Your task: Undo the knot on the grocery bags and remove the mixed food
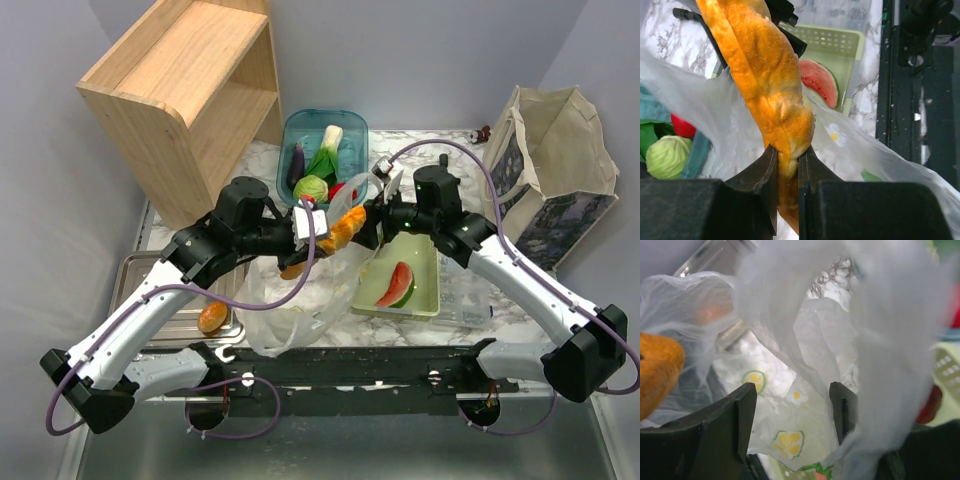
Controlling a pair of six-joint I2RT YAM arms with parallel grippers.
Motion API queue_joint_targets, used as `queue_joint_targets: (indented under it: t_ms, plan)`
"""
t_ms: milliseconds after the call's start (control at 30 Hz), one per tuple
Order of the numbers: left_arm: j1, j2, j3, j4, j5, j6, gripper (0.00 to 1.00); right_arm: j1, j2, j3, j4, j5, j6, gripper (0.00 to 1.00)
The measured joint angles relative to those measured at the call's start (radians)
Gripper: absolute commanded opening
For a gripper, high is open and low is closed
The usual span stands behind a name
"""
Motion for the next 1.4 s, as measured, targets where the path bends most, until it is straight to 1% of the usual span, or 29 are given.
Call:
queue_joint_targets:
  t_ms: [67,133,167,200,367,400,500,600,767,900,1033,1167,1200,1233,1267,1333,1367,1400]
  plan:
    - [0.012,0.0,0.015,-0.009,0.027,-0.021,0.0,0.0,-0.002,0.019,-0.014,-0.011,-0.026,0.85]
    - [0.041,0.004,0.05,-0.044,0.064,-0.034,0.0,0.0,-0.005,0.041,-0.036,-0.017,-0.045,0.91]
    - [0.056,0.01,0.075,-0.07,0.086,-0.034,0.0,0.0,-0.008,0.053,-0.051,-0.019,-0.06,0.94]
    - [0.078,0.027,0.123,-0.112,0.117,-0.031,0.0,0.0,-0.012,0.066,-0.069,-0.024,-0.075,0.99]
    - [0.174,0.098,0.277,-0.254,0.242,0.008,0.0,0.0,-0.029,0.164,-0.183,-0.037,-0.169,1.0]
    - [0.203,0.114,0.305,-0.298,0.269,0.027,0.0,0.0,-0.034,0.181,-0.204,-0.037,-0.185,1.0]
    - [0.244,0.159,0.373,-0.411,0.308,0.085,0.0,0.0,-0.054,0.22,-0.269,-0.048,-0.226,1.0]
    - [0.246,0.208,0.437,-0.541,0.337,0.169,0.0,0.0,-0.076,0.249,-0.323,-0.092,-0.255,1.0]
    - [0.246,0.322,0.562,-0.775,0.404,0.307,0.0,-0.001,-0.066,0.349,-0.406,-0.246,-0.289,1.0]
    - [0.229,0.412,0.622,-0.848,0.435,0.337,0.0,0.004,-0.036,0.401,-0.409,-0.344,-0.277,1.0]
    - [0.182,0.444,0.623,-0.877,0.435,0.349,0.0,0.039,0.01,0.438,-0.411,-0.38,-0.259,0.97]
    - [0.142,0.454,0.644,-0.898,0.435,0.349,0.0,0.089,0.036,0.439,-0.416,-0.385,-0.256,0.88]
    - [0.133,0.454,0.649,-0.902,0.435,0.351,0.0,0.101,0.039,0.439,-0.417,-0.385,-0.262,0.84]
    - [0.126,0.454,0.652,-0.904,0.435,0.352,0.0,0.112,0.042,0.439,-0.42,-0.385,-0.267,0.76]
    - [0.122,0.454,0.655,-0.906,0.434,0.353,0.01,0.123,0.043,0.439,-0.423,-0.385,-0.273,0.67]
    - [0.117,0.454,0.656,-0.908,0.434,0.354,0.11,0.14,0.044,0.439,-0.43,-0.385,-0.285,0.41]
    - [0.117,0.454,0.656,-0.909,0.433,0.354,0.22,0.146,0.044,0.439,-0.432,-0.385,-0.294,0.23]
    - [0.117,0.454,0.656,-0.91,0.432,0.355,0.36,0.151,0.044,0.439,-0.435,-0.386,-0.298,0.1]
